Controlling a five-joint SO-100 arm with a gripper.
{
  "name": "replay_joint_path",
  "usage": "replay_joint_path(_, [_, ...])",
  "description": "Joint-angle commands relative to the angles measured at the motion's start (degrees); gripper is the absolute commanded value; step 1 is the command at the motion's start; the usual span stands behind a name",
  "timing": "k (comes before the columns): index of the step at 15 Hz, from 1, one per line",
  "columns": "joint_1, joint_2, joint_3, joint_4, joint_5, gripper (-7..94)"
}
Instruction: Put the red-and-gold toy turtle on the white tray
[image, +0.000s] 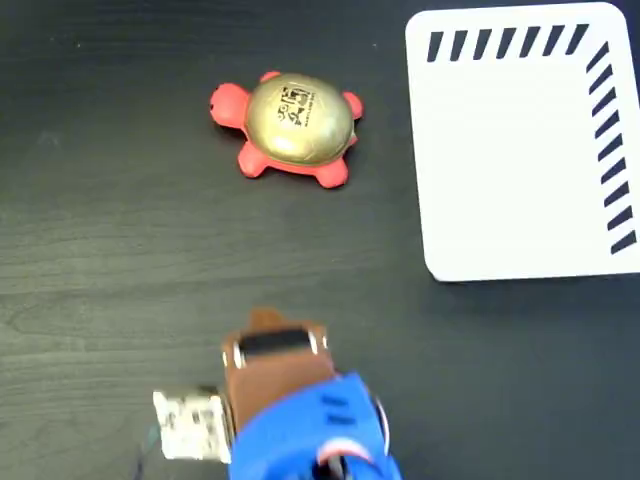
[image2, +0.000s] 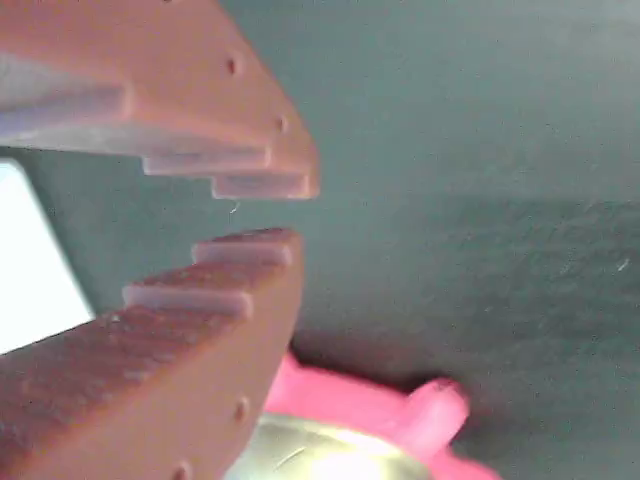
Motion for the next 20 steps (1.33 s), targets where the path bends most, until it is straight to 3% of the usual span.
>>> replay_joint_path(1, [0.9, -18.5, -12.2, -5.4, 1.1, 0])
replay_joint_path(4, [2.9, -43.3, -28.1, -5.3, 3.1, 0])
replay_joint_path(9, [4.3, -72.1, -60.6, 6.2, 6.8, 0])
replay_joint_path(16, [7.6, -100.5, -103.4, 17.5, 16.4, 0])
replay_joint_path(20, [9.1, -104.2, -111.1, 25.2, 15.8, 3])
